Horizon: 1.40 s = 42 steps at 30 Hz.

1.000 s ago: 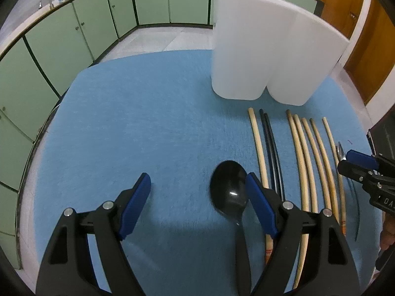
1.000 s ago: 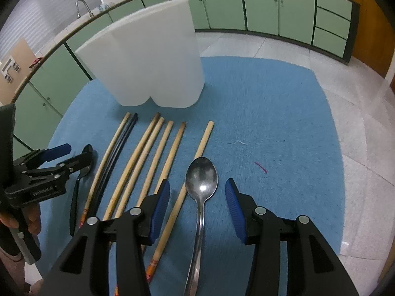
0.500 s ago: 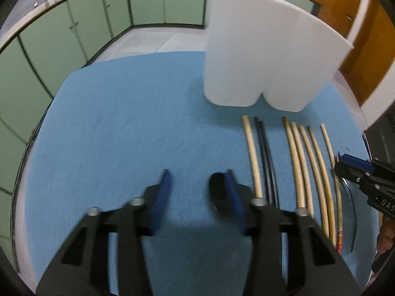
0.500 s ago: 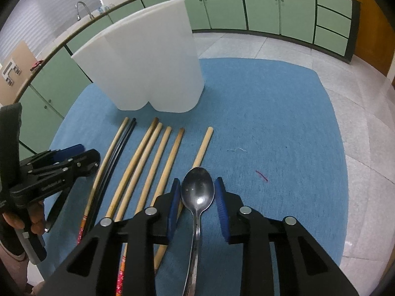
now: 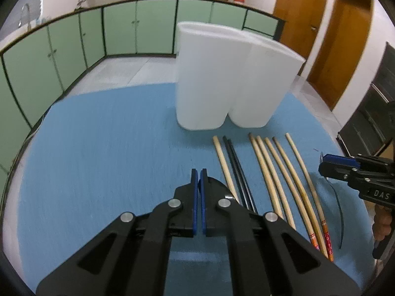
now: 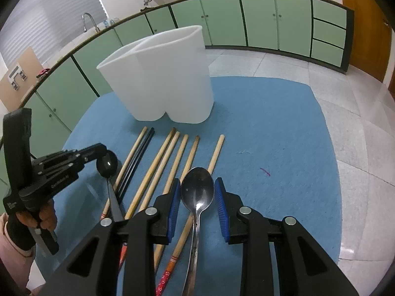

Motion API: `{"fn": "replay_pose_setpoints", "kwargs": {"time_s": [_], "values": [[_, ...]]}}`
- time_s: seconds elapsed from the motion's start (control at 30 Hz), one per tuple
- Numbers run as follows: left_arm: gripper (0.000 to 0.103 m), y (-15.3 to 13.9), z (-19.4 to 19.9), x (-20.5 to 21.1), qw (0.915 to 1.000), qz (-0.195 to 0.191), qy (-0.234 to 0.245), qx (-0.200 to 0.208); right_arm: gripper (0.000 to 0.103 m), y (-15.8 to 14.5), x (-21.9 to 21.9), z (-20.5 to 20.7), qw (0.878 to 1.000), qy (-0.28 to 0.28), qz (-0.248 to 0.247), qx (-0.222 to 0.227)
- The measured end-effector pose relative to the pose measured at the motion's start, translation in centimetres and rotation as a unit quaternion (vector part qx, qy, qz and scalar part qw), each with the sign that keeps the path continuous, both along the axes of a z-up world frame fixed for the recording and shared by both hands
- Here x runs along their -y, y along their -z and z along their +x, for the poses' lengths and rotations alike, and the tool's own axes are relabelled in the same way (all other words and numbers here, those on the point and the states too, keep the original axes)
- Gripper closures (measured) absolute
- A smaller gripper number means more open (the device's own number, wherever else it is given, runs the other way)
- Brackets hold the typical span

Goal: Organize utensils
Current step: 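Carry both spoons to the white holder and open both tools to drop them in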

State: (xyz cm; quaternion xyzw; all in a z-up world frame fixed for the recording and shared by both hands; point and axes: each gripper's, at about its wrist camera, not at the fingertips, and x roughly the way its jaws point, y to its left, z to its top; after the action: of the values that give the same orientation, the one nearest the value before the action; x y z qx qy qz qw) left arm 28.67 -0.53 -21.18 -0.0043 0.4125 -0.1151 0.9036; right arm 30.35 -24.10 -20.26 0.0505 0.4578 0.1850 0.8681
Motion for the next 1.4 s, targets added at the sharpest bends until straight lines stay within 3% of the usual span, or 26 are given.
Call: {"fn": "replay_pose_setpoints", "kwargs": {"time_s": [0.23,0.73,1.03,1.23,1.4], "values": [[0.102,-1.8,1.4,-1.1,0.9996,-0.014,0.001,0.023,0.075,-0.1,0.1,0.0,1.0,0.007,0.005,0.006],[0.102,-10.2,-2.3,-1.6,0.9852,0.0,-0.025,0.169,0.075,-6.8,-0.9,-0.3,0.992,0.021,0.023,0.12],[0.102,-15.7,-2.9,-0.7,0.9676,0.017,-0.039,0.249,0.075,-12.0,-1.5,0.3,0.981,0.025,0.03,0.191],[0.102,-19.7,-1.3,0.6,0.9513,0.034,-0.048,0.303,0.075,-15.7,-1.2,2.3,0.971,0.036,0.044,0.233],[0.102,-20.9,1.3,2.1,0.9417,0.057,-0.056,0.327,0.075,-17.2,-2.2,5.4,0.965,0.048,0.032,0.256]]}}
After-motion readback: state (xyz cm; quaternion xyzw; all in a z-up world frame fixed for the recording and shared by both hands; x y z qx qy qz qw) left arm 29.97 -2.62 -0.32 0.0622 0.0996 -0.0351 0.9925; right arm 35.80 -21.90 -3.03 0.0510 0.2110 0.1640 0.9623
